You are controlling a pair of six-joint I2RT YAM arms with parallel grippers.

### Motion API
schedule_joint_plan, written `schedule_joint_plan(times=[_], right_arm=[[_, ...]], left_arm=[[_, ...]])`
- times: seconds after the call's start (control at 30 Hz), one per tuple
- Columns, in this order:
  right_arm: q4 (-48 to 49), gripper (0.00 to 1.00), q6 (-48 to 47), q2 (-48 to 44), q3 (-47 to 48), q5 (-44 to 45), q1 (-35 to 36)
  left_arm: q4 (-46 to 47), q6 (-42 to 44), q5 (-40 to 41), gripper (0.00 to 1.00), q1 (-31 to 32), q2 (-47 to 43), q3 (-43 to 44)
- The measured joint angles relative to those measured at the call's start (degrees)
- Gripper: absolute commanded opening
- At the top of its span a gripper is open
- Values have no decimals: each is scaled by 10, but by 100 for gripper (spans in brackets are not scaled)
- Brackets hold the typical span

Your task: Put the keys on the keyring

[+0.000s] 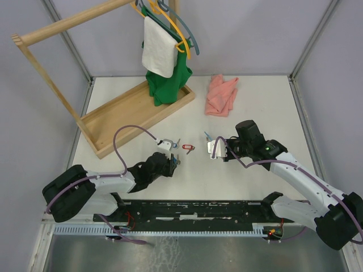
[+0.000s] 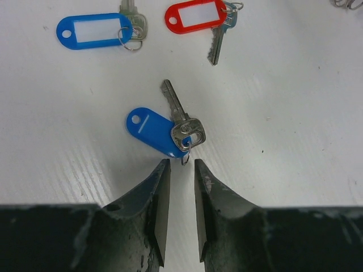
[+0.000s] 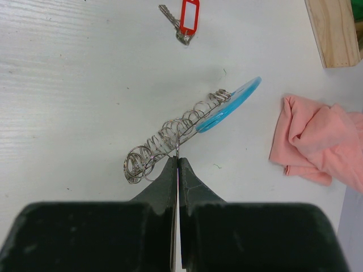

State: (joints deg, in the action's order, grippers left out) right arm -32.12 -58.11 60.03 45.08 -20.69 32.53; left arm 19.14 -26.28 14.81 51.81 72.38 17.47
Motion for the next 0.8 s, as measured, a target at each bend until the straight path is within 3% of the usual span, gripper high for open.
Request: schedule_joint_plan(times=[0.6,0.8], right_arm=[[0,1,0,0,0,0,0],[0,1,0,0,0,0,0]], left_arm=[[50,25,-6,18,0,50,8],[52,28,-3,3,0,60,15]])
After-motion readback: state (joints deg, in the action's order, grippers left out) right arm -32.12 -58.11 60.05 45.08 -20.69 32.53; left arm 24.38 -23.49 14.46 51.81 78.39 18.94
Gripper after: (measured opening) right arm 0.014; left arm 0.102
